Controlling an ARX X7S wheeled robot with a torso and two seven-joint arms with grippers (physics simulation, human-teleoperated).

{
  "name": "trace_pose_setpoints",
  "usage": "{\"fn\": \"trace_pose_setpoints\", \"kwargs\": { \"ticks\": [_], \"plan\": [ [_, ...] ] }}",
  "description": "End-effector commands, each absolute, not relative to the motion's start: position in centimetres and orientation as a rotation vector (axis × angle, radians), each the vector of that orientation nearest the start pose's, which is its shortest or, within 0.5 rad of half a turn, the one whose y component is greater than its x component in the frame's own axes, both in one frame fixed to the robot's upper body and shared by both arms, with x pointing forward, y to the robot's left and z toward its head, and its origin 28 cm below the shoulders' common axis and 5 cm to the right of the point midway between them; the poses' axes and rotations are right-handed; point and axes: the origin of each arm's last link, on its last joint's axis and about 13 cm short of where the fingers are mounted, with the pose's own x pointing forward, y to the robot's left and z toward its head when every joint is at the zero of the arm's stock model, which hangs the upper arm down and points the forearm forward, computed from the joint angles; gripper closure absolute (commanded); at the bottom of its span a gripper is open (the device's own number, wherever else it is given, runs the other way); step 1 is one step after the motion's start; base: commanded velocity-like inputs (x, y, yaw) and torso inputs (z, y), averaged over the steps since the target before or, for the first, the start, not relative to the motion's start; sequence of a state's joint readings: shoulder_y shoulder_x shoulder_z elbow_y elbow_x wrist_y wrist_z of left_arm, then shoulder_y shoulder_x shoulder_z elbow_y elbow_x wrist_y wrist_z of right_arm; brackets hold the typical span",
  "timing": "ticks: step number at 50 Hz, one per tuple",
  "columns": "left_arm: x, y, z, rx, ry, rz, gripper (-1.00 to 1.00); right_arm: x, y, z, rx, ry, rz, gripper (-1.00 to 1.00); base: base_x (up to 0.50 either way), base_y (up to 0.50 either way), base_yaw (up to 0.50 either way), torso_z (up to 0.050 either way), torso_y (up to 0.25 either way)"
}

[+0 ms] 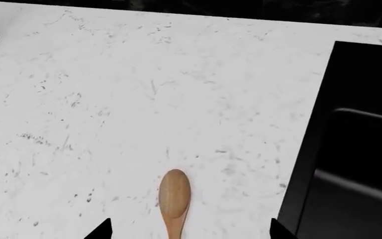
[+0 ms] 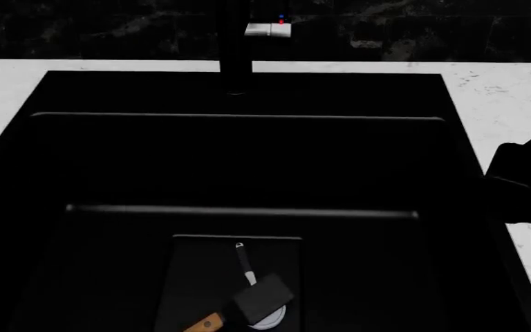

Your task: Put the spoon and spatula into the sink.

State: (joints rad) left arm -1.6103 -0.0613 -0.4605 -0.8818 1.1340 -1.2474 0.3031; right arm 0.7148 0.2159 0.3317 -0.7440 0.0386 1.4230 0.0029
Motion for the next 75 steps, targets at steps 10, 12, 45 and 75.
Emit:
{"fn": "trace_pose_setpoints", "kwargs": {
  "ticks": [10,12,45,75],
  "plan": [
    [36.5,31.5,31.1,0.141,0.702,0.612,-1.0,23.5,-18.6,23.3,0.049,-0.069,-0.35,-1.0,0.0,0.0,0.0,0.0,0.0],
    [36.5,31.6,31.0,0.133,0.706,0.609,-1.0,23.5,-18.6,23.3,0.049,-0.07,-0.351,-1.0,0.0,0.0,0.0,0.0,0.0],
    [36.6,33.7,28.6,0.017,0.777,0.63,-1.0,23.6,-18.5,23.6,0.042,-0.068,-0.346,-1.0,0.0,0.0,0.0,0.0,0.0],
    [36.2,34.6,25.1,-0.075,0.85,0.638,-1.0,23.1,-18.6,23.7,0.039,-0.064,-0.357,-1.0,0.0,0.0,0.0,0.0,0.0]
  ]
}}
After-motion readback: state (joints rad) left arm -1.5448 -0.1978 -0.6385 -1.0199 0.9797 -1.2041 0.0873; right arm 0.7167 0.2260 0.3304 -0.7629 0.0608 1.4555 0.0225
